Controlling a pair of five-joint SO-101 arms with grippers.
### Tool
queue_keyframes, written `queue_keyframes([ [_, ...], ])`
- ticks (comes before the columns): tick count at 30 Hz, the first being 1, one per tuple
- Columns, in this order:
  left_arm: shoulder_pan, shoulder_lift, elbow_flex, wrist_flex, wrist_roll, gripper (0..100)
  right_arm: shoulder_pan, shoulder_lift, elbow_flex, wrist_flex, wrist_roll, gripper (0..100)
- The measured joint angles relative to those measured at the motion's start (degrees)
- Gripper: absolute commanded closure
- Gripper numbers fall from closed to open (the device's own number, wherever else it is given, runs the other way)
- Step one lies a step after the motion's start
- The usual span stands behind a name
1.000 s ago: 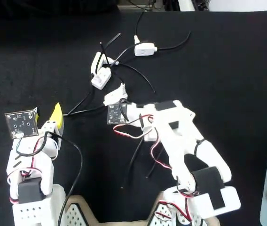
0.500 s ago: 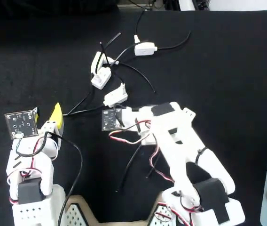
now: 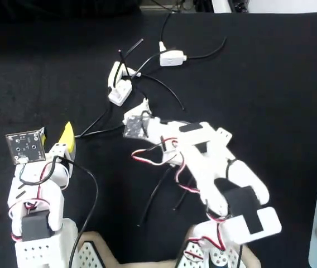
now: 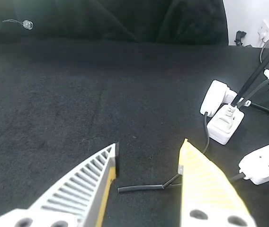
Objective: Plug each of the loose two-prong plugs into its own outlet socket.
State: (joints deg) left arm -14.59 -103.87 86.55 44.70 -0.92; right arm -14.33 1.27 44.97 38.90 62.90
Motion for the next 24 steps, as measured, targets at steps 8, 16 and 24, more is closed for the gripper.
queue_keyframes([
  [8,0.0,0.0,0.0,0.0,0.0,78,5.5,-2.8,0.0,2.5,0.0,80.5],
  [16,0.0,0.0,0.0,0.0,0.0,78,9.8,-14.9,0.3,12.5,0.0,80.5],
  [24,0.0,0.0,0.0,0.0,0.0,78,9.6,-22.9,0.3,24.3,0.0,80.2],
])
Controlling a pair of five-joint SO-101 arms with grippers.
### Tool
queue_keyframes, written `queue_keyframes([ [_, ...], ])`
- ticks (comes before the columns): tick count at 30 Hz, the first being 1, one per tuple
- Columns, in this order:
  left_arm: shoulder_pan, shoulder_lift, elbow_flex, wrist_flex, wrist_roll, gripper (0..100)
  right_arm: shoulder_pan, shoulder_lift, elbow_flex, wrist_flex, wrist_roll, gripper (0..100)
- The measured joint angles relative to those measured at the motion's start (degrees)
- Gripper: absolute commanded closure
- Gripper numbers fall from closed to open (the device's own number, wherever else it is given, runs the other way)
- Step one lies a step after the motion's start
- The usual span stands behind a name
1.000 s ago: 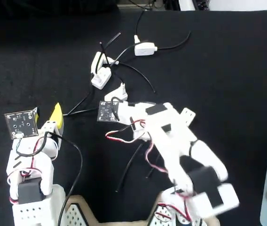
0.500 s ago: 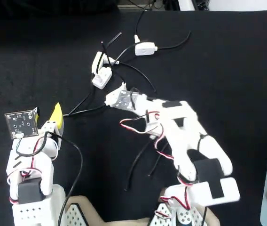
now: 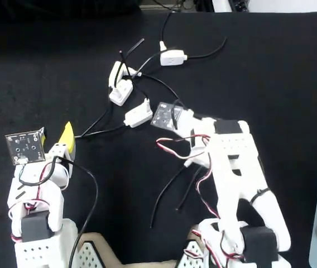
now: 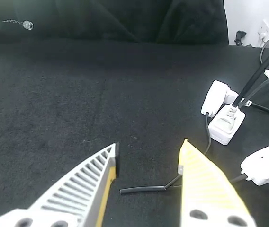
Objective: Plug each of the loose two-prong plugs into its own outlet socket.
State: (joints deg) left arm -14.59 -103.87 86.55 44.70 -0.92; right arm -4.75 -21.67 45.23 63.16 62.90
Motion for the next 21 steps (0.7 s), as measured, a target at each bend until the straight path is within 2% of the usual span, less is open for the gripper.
queue_keyframes([
  [4,0.0,0.0,0.0,0.0,0.0,78,-3.3,-0.2,1.1,1.6,0.6,80.2],
  [13,0.0,0.0,0.0,0.0,0.0,78,-5.0,-0.2,6.2,-5.3,17.3,80.4],
  [21,0.0,0.0,0.0,0.0,0.0,78,-5.0,6.0,2.8,-2.4,19.4,80.4],
])
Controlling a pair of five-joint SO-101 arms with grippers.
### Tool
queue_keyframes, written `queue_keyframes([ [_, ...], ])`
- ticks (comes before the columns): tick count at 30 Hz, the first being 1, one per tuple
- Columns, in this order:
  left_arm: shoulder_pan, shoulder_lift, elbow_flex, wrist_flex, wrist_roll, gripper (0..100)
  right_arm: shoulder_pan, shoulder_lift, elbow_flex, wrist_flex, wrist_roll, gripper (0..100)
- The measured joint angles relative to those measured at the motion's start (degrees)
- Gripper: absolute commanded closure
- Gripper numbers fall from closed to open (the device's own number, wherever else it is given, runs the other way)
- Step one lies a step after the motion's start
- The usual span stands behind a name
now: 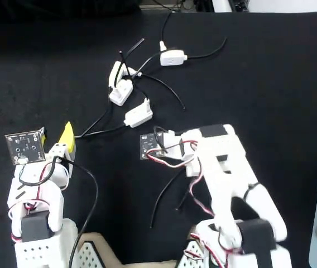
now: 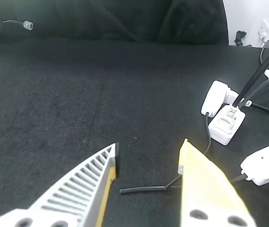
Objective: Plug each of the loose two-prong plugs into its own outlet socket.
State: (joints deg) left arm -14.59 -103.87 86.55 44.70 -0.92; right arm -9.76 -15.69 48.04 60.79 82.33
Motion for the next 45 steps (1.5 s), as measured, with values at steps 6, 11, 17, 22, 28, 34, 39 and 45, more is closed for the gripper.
queue_keyframes([
  [6,0.0,0.0,0.0,0.0,0.0,78,0.0,8.2,-5.4,0.0,0.0,80.5],
  [11,0.0,0.0,0.0,0.0,0.0,78,0.1,14.2,-8.6,0.4,0.0,95.3],
  [17,0.0,0.0,0.0,0.0,0.0,78,2.0,18.9,-10.9,-0.1,0.0,98.7],
  [22,0.0,0.0,0.0,0.0,0.0,78,2.1,18.5,-11.5,0.7,0.0,98.7],
  [28,0.0,0.0,0.0,0.0,0.0,78,1.8,13.9,-18.5,9.2,-7.0,98.7],
  [34,0.0,0.0,0.0,0.0,0.0,78,-3.9,13.9,-22.7,9.5,-26.5,98.7],
  [39,0.0,0.0,0.0,0.0,0.0,78,-8.7,18.7,-22.7,3.5,-43.0,98.5],
  [45,0.0,0.0,0.0,0.0,0.0,78,-13.1,25.1,-23.0,-1.2,-52.9,98.2],
])
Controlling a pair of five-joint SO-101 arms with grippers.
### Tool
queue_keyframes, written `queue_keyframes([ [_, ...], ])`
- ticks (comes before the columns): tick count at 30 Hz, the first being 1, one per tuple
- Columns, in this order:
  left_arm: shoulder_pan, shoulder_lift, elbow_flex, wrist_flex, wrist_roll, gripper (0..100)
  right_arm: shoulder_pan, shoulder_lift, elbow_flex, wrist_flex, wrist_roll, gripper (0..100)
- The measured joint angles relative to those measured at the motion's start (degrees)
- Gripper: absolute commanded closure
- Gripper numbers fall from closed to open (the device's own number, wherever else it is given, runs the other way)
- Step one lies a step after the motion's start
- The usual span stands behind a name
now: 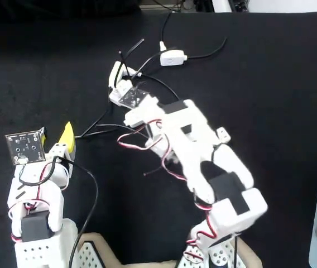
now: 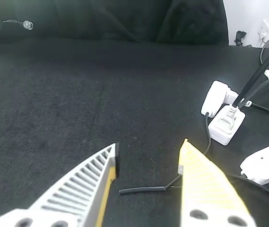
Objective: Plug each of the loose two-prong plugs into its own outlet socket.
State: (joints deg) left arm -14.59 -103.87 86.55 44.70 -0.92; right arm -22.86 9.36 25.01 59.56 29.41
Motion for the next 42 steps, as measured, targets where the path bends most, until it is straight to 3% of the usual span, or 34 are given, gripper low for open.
queue_keyframes([
  [6,0.0,0.0,0.0,0.0,0.0,78,-2.2,1.6,-0.5,0.0,-3.1,89.0],
  [21,0.0,0.0,0.0,0.0,0.0,78,-2.3,2.1,-3.2,9.2,-5.1,90.4],
  [24,0.0,0.0,0.0,0.0,0.0,78,-2.3,2.1,-3.2,9.3,-5.1,98.2],
  [31,0.0,0.0,0.0,0.0,0.0,78,-2.3,2.6,-3.3,11.6,-5.2,98.7],
  [36,0.0,0.0,0.0,0.0,0.0,78,-2.3,-4.3,-6.9,18.2,-5.4,98.7],
  [42,0.0,0.0,0.0,0.0,0.0,78,-2.3,-15.7,-9.3,20.5,-13.4,98.7],
])
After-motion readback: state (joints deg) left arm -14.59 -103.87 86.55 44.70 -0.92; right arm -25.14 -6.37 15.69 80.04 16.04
